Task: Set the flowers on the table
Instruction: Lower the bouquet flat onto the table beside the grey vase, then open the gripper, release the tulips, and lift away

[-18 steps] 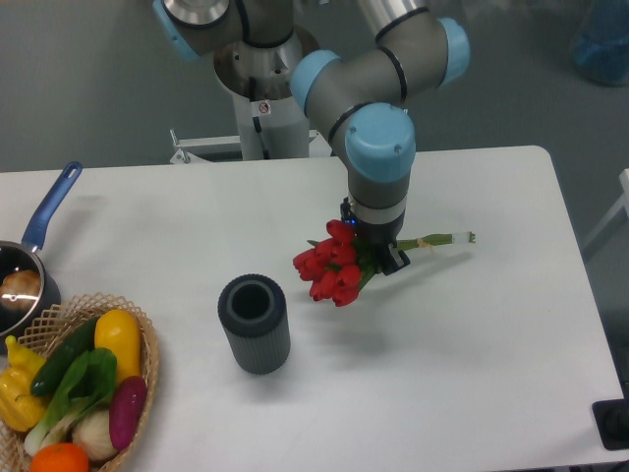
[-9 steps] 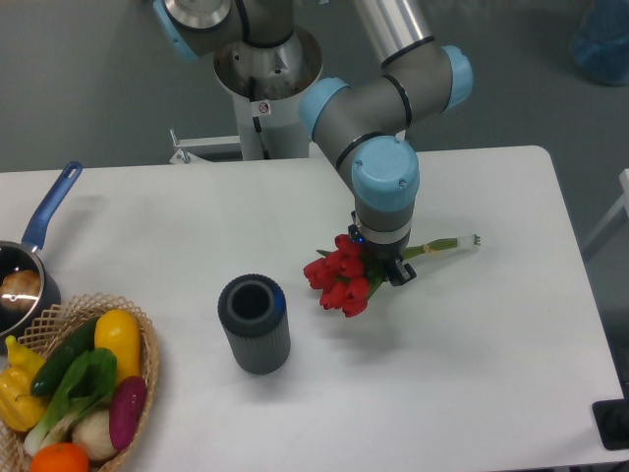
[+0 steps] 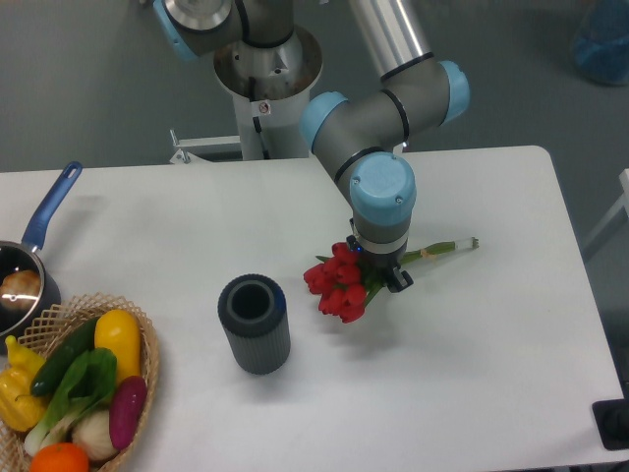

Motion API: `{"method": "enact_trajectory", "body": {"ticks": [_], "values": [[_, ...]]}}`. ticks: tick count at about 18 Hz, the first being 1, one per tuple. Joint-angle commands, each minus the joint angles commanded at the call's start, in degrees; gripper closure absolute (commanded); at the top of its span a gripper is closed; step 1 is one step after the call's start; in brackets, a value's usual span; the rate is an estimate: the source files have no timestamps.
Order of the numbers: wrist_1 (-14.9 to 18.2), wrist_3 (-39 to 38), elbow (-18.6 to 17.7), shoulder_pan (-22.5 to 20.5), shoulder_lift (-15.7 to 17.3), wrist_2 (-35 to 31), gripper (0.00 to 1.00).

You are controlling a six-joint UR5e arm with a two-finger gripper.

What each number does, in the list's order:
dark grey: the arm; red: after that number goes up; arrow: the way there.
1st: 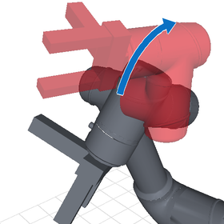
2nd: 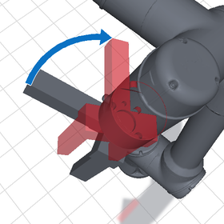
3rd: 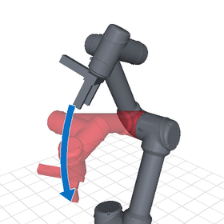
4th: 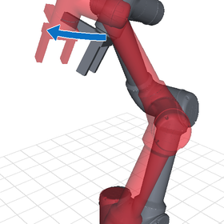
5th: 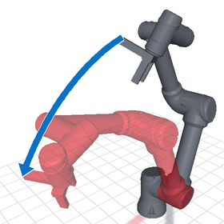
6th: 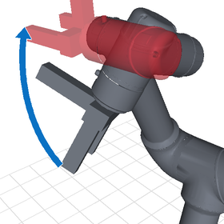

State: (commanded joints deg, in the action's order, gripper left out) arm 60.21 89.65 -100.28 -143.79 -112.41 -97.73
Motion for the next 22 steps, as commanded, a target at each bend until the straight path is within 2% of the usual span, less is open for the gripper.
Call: {"method": "enact_trajectory", "body": {"ticks": [5,6,7,12,13,15,17,22], "values": [[0.0,-0.2,-0.4,0.5,-0.7,0.0,0.49],[0.0,-0.2,-0.4,0.6,-0.9,0.0,0.43],[0.0,-0.2,-0.4,0.6,-1.0,0.0,0.42],[-0.1,-0.2,-0.3,0.6,-1.0,0.1,0.42],[-0.1,-0.1,-0.2,0.6,-1.0,0.1,0.39],[-0.2,0.3,0.3,0.4,-0.8,0.2,0.12],[-0.1,0.1,1.1,0.3,-0.4,0.4,0.00],[-0.4,-0.2,1.6,-1.0,1.1,2.3,0.00]]}}
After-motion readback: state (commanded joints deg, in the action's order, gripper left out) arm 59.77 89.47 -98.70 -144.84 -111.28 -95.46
